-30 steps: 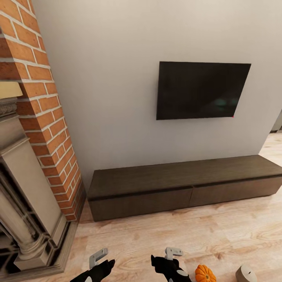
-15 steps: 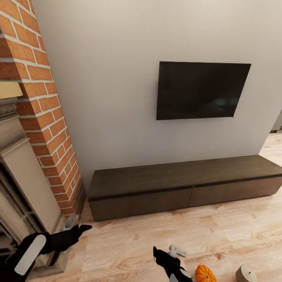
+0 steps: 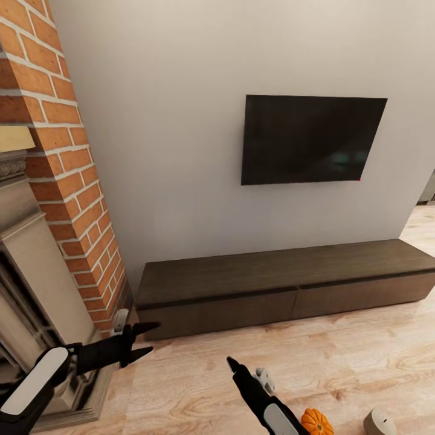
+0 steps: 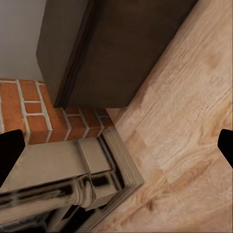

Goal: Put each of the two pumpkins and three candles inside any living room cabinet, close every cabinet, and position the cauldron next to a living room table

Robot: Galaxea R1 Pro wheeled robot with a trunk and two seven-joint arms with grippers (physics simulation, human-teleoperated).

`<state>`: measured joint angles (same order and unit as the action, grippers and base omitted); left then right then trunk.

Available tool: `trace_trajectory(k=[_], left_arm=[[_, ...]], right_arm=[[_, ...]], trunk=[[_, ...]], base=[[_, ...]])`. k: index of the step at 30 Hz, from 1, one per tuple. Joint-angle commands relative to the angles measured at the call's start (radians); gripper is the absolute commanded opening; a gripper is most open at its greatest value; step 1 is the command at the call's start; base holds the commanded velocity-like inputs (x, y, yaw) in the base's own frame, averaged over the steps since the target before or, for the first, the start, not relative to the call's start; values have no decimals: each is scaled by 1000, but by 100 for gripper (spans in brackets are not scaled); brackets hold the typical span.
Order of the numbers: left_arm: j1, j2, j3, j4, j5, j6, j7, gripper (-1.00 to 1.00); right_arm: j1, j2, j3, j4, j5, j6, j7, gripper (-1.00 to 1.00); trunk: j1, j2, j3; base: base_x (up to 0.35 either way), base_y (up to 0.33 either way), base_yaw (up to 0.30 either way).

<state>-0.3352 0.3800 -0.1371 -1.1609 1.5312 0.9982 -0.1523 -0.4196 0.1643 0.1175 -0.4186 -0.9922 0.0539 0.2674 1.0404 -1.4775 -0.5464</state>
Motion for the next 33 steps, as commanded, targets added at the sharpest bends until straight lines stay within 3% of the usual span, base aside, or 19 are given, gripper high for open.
trace_trajectory(k=[1, 4, 12, 15, 20, 22, 25, 33], left_arm=[[-1, 1, -14, -4, 10, 0, -10, 100], [-1, 0, -65, -11, 63, 0, -11, 100], [-1, -1, -118, -18, 114, 0, -14, 100], [-1, 0, -143, -19, 162, 0, -15, 100], [-1, -20, -270, -53, 252, -1, -15, 100], [-1, -37, -299, -80, 265, -2, -15, 100], [-1, -52, -316, -100, 272, -2, -15, 100], [-1, -53, -323, -132, 276, 0, -15, 100]], right_arm=[[-1, 0, 4, 0, -26, 4, 3, 100], [-1, -2, 4, 0, -49, 7, 5, 100], [-1, -5, 3, 0, -56, -1, 6, 100], [-1, -5, 3, 1, -57, 1, 6, 100], [-1, -1, 4, 1, -88, -4, 1, 100], [-1, -1, 5, 0, -97, -8, 1, 100], [-1, -3, 5, -1, -102, -27, 6, 100], [-1, -3, 3, -3, -106, -46, 7, 100]], trunk=[[0, -1, -1], [0, -1, -1], [27, -50, -23], [38, -71, -32], [57, -106, -48], [65, -120, -54], [77, -141, -64], [107, -197, -89]], base=[[0, 0, 0], [0, 0, 0], [0, 0, 0], [0, 0, 0], [0, 0, 0], [0, 0, 0], [0, 0, 0], [0, 0, 0]])
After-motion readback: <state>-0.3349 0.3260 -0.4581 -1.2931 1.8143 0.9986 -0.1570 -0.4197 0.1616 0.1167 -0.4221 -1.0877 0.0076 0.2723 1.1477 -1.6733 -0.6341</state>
